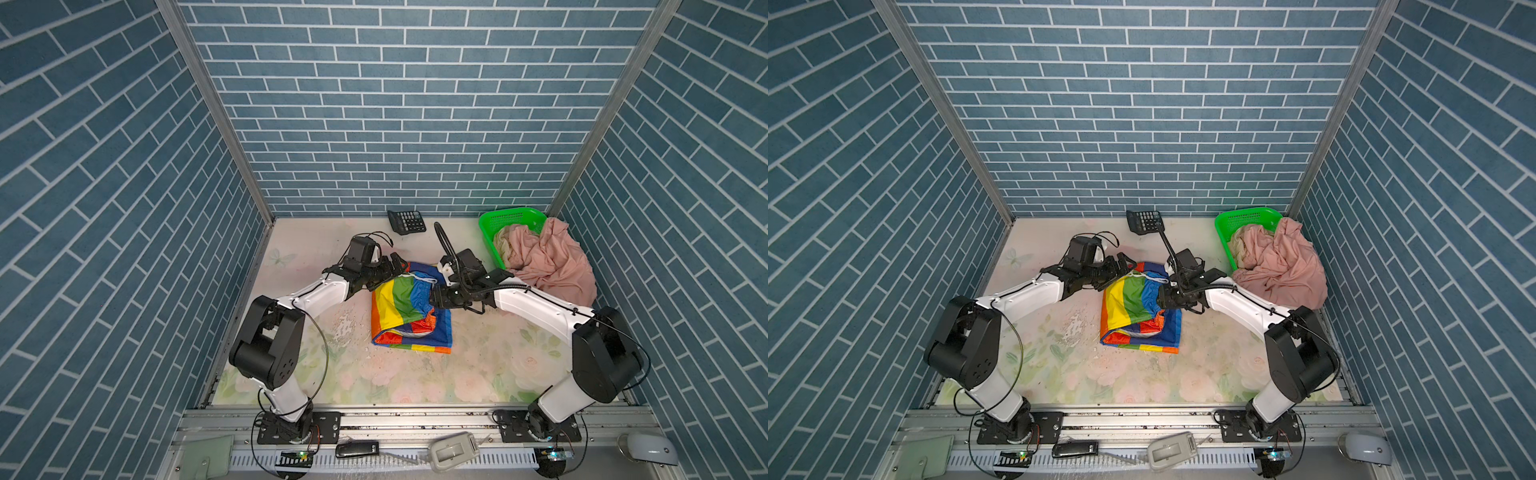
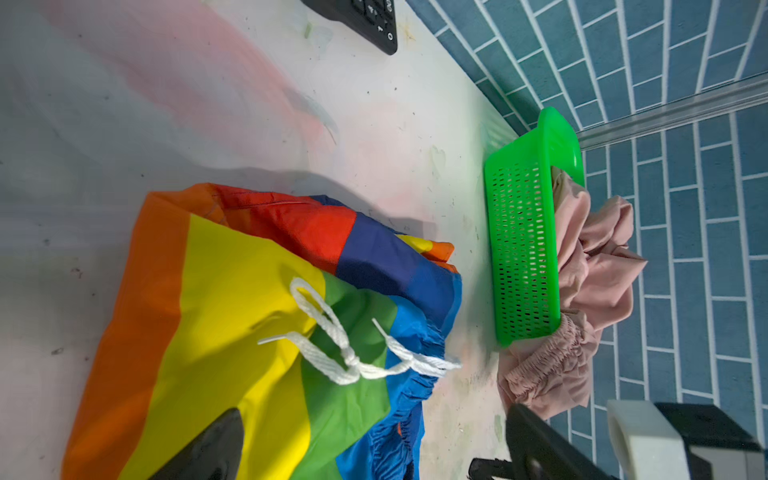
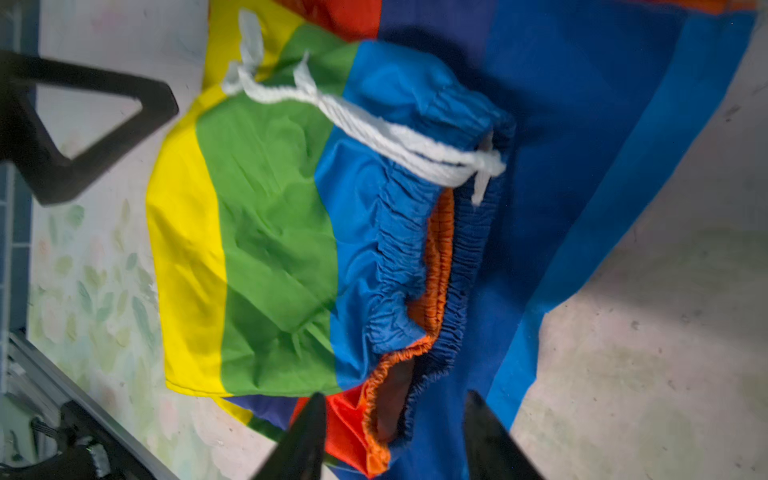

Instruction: Fold and stack the shorts

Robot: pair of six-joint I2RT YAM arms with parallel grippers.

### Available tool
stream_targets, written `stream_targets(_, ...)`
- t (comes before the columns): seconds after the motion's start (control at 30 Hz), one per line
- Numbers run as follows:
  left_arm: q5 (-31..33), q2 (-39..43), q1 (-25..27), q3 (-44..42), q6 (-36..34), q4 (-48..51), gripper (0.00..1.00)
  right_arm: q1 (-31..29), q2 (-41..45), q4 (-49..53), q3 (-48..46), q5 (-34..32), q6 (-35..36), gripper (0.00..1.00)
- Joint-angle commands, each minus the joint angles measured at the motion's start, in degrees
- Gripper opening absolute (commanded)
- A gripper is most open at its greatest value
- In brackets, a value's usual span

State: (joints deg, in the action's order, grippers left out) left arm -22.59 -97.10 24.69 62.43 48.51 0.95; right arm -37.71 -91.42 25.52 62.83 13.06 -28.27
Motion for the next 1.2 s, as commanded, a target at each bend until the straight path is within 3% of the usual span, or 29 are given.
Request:
stream_targets(0.0,-0.74,-0.18,-0.21,2.16,-1.57,1.09,1.00,-0.99,-2.42,-2.51,-0.35,2.41,-1.95,0.70)
stream_targets(0.17,0.22,0.51,-0.49,1.99,-2.93,2.67,1.00,-1.58,-7.22,-5.73,-0.34,3.32,-3.43,0.77)
stream_targets(0.3,-0.69,-0.66,-0.53,1.47,-2.12,1.56,1.00,-2.03,-11.57,-4.97,1.39,2.19,-3.28,0.67)
stream_targets(0.43,-0.45,-1.69,-0.64,1.35,-2.43,1.07,1.00,-2.10,-12.56,-5.09,1.34,0.98,-3.28,0.46)
stream_targets(0.5,-0.61,-2.82,-0.85,2.04,-2.59,1.16,1.00,-2.10,-11.98,-4.85,1.41,0.48,-2.87,0.26)
stream_targets(0.63,-1.05,-5.74,-1.17,4.78,-3.04,1.51,1.00,-2.03,-10.36,-2.58,2.60,-0.39,-1.30,0.00)
stream_targets(0.9,-0.80,-13.27,-1.24,9.97,-2.05,0.38,1.00,-1.92,-4.06,3.78,4.26,-3.31,1.93,0.00)
stream_targets(1.17,2.35,-17.58,-2.02,10.71,-2.59,-0.10,1.00,0.60,-3.05,3.12,-1.89,-3.94,3.29,0.00)
